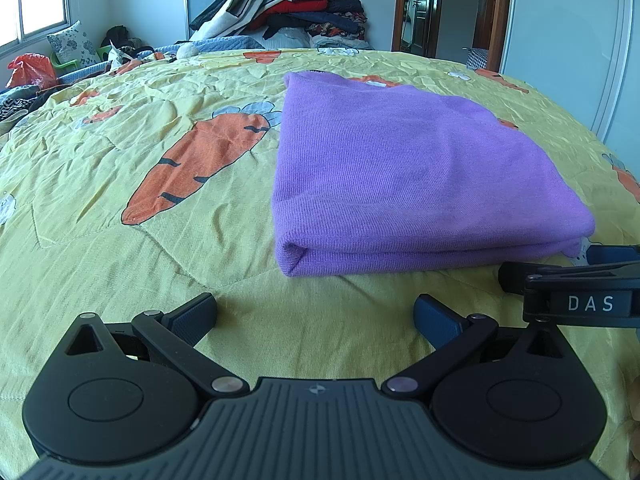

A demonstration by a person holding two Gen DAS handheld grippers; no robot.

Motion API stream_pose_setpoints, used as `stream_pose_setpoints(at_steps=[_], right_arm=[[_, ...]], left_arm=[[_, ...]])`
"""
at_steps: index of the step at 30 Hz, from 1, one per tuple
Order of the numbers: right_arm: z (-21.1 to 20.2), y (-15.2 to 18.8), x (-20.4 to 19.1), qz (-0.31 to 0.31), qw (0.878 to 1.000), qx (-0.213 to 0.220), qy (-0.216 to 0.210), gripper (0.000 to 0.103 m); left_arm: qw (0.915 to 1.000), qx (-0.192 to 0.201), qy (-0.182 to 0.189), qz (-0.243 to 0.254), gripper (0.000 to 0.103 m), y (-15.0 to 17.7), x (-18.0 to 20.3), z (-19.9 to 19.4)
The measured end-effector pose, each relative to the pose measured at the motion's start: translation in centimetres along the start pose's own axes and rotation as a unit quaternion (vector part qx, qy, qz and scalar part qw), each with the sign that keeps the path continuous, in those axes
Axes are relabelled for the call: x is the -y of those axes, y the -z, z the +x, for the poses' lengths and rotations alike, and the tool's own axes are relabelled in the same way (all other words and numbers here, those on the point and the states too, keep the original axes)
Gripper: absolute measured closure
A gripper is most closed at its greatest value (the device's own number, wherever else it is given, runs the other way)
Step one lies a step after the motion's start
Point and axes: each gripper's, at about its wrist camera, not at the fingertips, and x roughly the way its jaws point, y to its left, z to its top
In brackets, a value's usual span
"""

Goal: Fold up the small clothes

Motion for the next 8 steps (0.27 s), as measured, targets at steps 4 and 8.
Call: stream_pose_setpoints(at_steps=[4, 8], right_arm=[[-0.01, -0.01, -0.01, 0.006, 1.000, 0.001, 0.005, 0.000], [0.03, 0.07, -0.09, 0.011, 1.000, 0.007, 0.009, 0.000]], left_arm=[[1.0000, 0.000, 0.000, 0.000, 0.000, 0.01, 0.00, 0.00], [1.0000, 0.000, 0.000, 0.000, 0.000, 0.00, 0.01, 0.00]])
